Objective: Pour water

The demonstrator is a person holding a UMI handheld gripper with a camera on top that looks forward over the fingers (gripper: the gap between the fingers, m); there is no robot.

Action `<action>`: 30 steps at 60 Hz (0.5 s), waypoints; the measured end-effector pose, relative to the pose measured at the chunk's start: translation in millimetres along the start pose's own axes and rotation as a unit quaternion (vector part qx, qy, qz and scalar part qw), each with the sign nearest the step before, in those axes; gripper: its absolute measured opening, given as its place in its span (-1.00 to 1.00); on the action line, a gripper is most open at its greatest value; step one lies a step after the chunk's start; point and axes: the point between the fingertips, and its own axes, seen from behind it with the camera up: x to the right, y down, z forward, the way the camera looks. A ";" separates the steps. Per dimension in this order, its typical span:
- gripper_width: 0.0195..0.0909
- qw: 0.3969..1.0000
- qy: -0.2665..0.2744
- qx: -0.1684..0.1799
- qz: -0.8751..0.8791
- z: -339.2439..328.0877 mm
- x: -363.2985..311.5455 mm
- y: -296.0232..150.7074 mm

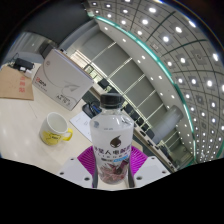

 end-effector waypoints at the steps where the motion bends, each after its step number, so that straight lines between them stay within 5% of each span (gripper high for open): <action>1: -0.40 1.000 0.004 0.003 -0.023 5.1 1.5 -3.4; 30: -0.40 0.834 0.107 0.063 -0.537 92.7 -27.0 -63.2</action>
